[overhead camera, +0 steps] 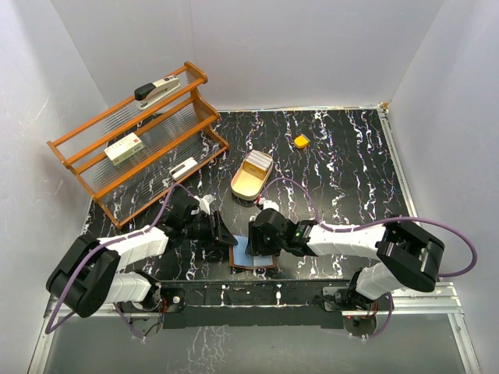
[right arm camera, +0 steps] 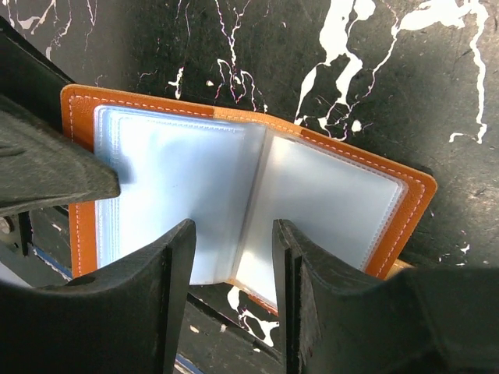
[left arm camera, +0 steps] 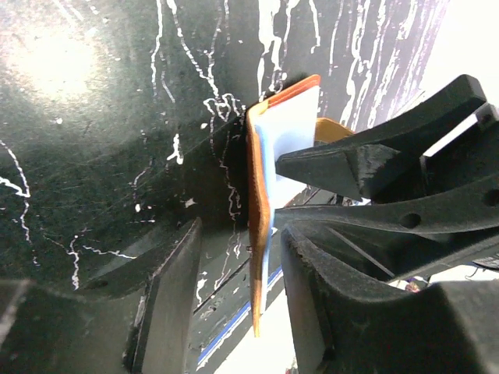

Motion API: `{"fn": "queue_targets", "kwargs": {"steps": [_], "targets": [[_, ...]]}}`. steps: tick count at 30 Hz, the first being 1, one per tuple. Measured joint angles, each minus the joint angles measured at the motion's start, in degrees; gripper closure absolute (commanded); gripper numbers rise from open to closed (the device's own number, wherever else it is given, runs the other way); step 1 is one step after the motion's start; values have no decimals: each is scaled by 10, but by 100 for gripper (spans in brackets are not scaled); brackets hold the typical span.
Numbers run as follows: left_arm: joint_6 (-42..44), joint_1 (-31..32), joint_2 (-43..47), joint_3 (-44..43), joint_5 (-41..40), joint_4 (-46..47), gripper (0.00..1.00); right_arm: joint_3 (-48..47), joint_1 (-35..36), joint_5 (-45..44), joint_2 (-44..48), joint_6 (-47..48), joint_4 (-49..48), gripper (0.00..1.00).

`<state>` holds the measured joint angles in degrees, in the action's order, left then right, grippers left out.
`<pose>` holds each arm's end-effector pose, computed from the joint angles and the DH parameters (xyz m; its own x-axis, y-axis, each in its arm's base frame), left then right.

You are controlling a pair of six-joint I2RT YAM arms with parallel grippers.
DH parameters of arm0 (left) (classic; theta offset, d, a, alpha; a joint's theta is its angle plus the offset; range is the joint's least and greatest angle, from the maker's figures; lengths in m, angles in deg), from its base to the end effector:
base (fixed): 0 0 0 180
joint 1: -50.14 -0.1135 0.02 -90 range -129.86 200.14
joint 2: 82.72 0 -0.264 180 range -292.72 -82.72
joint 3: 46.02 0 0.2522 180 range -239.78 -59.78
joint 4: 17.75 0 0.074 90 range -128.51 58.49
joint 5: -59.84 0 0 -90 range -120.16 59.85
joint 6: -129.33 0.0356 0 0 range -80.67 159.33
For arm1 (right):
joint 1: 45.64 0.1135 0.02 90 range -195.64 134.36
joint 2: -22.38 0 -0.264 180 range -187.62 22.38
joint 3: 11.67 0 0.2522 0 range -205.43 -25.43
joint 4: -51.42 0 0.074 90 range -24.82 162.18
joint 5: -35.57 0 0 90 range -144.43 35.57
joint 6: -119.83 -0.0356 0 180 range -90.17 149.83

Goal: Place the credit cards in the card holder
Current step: Open the card holder at the center of the board.

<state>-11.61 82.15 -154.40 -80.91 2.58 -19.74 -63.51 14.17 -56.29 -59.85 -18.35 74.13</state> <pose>0.1764 -0.1330 0.1480 -0.9585 -0.1711 -0.2282 0.0938 0.5664 -0.8188 0.1356 0.2308 0.1599 -0.9047 -0.0738 -0.4197 -0.2698 0.8615 0.4302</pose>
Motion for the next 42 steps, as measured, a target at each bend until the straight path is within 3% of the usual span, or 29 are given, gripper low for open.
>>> {"fn": "queue_targets", "kwargs": {"steps": [9,24,34,42], "targets": [[13,0,-17,-5,-12,-9,100,5,2,-8,-1,0,-7,61],[32,1,-10,-14,-12,-16,100,-1,2,-17,54,68,30,51],[29,1,-5,-13,-4,-2,100,-98,-1,-52,67,149,50,46],[34,0,1,-5,-3,-1,100,-205,-86,-88,0,252,75,44]]}}
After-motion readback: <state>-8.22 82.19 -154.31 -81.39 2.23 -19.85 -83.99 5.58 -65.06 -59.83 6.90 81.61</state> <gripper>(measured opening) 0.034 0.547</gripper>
